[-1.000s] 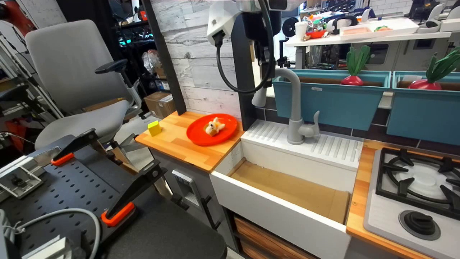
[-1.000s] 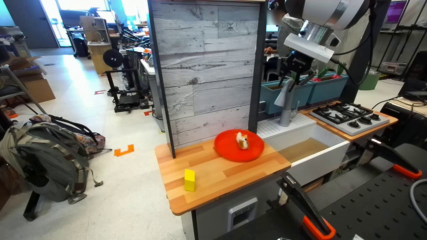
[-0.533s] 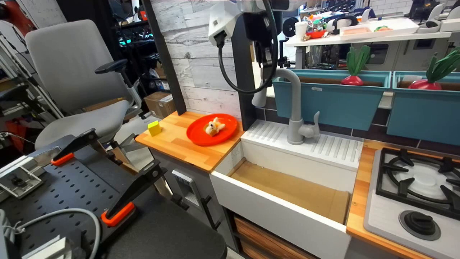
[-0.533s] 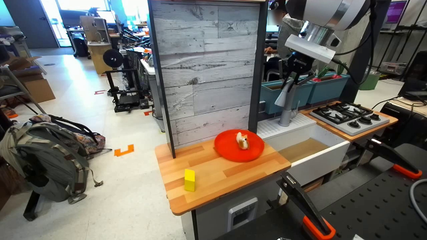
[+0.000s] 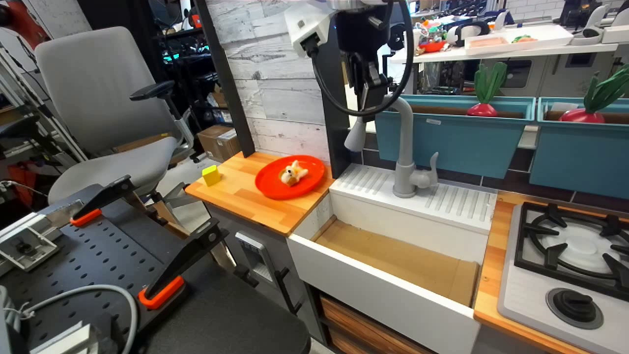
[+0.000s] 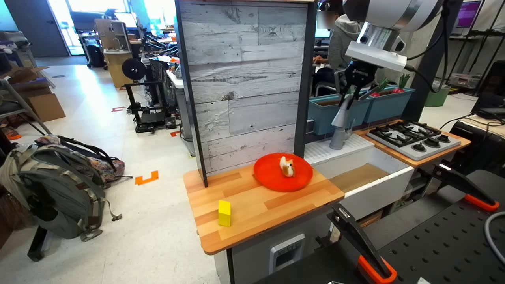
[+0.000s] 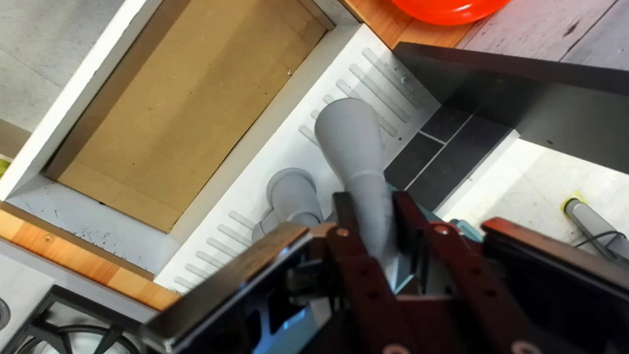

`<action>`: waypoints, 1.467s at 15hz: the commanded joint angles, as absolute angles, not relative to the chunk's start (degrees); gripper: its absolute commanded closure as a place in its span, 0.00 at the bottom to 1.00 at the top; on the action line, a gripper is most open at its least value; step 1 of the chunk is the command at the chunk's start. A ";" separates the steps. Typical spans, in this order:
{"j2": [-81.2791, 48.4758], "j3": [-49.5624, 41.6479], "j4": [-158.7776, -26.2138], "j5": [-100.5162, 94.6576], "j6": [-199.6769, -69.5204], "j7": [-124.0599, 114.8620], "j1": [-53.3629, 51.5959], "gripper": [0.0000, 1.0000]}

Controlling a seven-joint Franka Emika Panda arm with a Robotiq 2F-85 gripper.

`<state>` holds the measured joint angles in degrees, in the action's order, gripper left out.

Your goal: Move the faucet spout to the right

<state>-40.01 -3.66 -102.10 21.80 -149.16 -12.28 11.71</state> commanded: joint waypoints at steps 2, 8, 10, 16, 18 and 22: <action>-37.07 -5.61 -102.58 18.12 -143.01 -5.97 14.98 0.94; -37.09 -10.19 -101.36 11.06 -139.58 -4.97 13.79 0.94; -37.30 -11.70 -101.38 8.78 -140.18 -6.03 12.82 0.94; -37.30 -12.23 -101.07 3.81 -137.50 -3.04 12.35 0.94; -37.33 -12.11 -100.93 3.23 -137.76 -2.13 12.56 0.94; -37.16 -12.56 -101.33 2.11 -138.11 -1.12 12.29 0.94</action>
